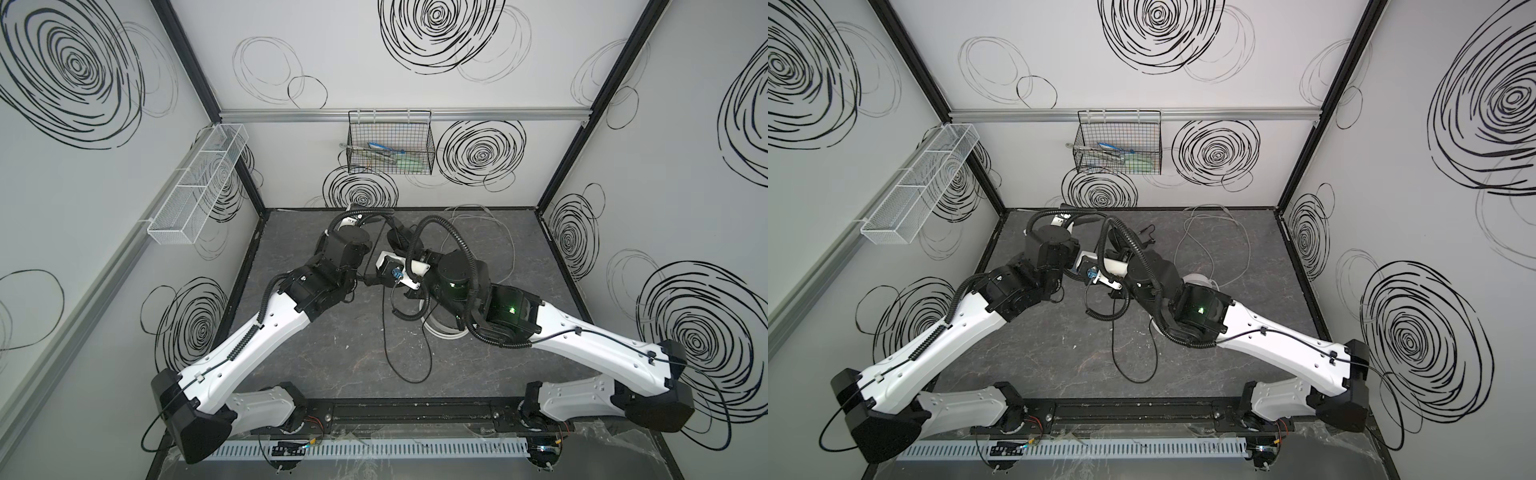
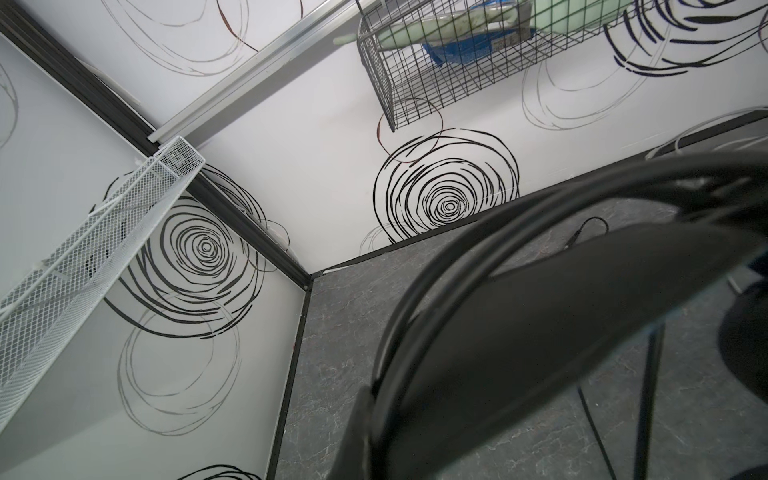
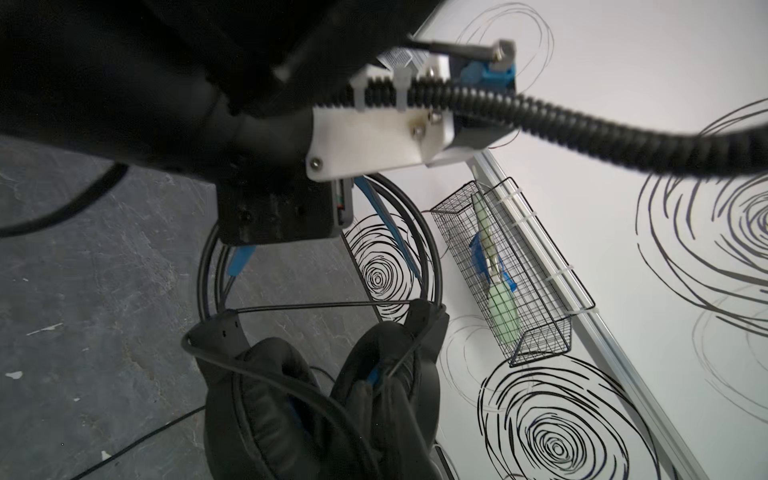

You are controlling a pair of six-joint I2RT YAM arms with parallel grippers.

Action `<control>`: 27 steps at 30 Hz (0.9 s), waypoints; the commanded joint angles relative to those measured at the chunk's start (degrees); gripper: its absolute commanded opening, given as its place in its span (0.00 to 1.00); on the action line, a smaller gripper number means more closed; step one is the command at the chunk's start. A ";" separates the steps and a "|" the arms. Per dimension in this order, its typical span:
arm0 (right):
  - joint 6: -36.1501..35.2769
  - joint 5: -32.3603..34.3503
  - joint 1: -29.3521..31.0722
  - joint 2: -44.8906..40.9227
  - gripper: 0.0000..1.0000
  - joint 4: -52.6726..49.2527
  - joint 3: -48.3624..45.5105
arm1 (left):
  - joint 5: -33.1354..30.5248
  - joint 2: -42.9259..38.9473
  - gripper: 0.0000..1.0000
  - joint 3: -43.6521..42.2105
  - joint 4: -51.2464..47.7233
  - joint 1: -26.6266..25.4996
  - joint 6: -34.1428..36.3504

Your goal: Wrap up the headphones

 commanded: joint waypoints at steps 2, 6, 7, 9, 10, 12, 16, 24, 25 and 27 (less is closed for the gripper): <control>2.38 0.51 3.64 1.02 0.10 3.90 4.43 | 1.34 -1.27 0.00 0.17 1.62 1.67 -3.55; 3.48 0.03 4.09 1.53 0.11 3.97 5.42 | 1.60 -1.72 0.00 -0.38 1.75 2.05 -3.81; 3.91 0.47 3.83 1.48 0.11 4.08 5.58 | 1.62 -2.01 0.00 -0.63 1.92 2.13 -3.84; 5.00 -0.15 2.79 1.02 0.12 4.03 5.93 | 1.83 -2.68 0.00 -1.39 1.99 2.30 -3.80; 5.53 0.00 1.88 1.10 0.13 3.75 6.17 | 2.26 -3.22 0.00 -1.87 2.10 2.27 -3.59; 5.79 1.10 0.03 1.86 0.14 1.97 7.07 | 3.60 -4.39 0.00 -2.98 2.90 2.31 -2.53; 3.42 1.38 -3.46 1.96 0.17 0.61 6.54 | 5.69 -6.35 0.00 -4.18 3.13 2.23 0.39; 4.37 -1.25 -13.93 0.95 0.22 3.85 6.26 | 15.20 -10.83 0.00 -4.89 3.47 1.31 4.97; 4.62 -1.91 -15.05 1.20 0.22 4.28 6.59 | 17.03 -11.55 0.00 -5.20 3.64 1.13 5.03; 5.20 -2.99 -16.85 1.91 0.23 5.13 7.14 | 20.24 -12.65 0.00 -5.38 3.39 0.83 4.75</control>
